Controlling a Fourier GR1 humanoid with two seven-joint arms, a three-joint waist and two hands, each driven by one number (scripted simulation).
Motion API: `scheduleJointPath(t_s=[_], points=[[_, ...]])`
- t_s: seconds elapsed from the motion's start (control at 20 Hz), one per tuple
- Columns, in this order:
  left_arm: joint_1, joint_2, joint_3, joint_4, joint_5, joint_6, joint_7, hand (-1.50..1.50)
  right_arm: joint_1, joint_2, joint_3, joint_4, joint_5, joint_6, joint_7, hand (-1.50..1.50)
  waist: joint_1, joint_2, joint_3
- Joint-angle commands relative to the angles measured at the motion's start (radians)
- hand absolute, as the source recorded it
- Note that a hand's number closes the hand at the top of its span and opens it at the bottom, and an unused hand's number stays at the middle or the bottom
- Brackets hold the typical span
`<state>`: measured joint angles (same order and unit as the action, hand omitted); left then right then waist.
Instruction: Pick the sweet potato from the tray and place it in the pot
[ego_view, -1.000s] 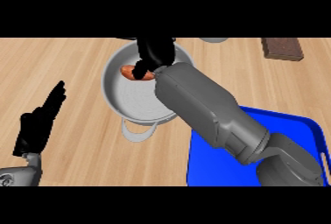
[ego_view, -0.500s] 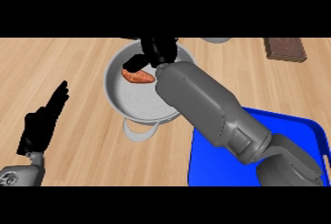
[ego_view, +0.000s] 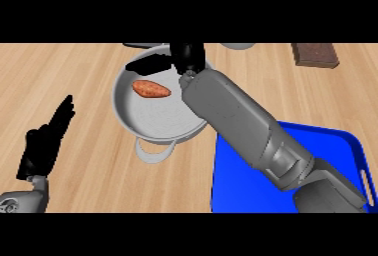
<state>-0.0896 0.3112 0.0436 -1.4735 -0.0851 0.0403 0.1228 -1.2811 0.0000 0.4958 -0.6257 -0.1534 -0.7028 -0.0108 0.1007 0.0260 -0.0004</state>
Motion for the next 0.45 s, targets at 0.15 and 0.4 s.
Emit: scheduleJointPath(t_s=[0.15, 0.4], points=[[0.099, 0.018, 0.036, -0.088, 0.032, -0.022, 0.030, 0.00, 0.089, 0.000, -0.060, -0.003, -0.151, 0.122, -0.177, -1.50, -0.046, -0.017, 0.001], [0.096, 0.005, 0.061, -0.058, 0.011, 0.004, 0.019, 0.00, 0.209, -0.051, -0.077, -0.103, -0.140, 0.211, -0.211, -1.50, -0.094, -0.026, 0.001]])
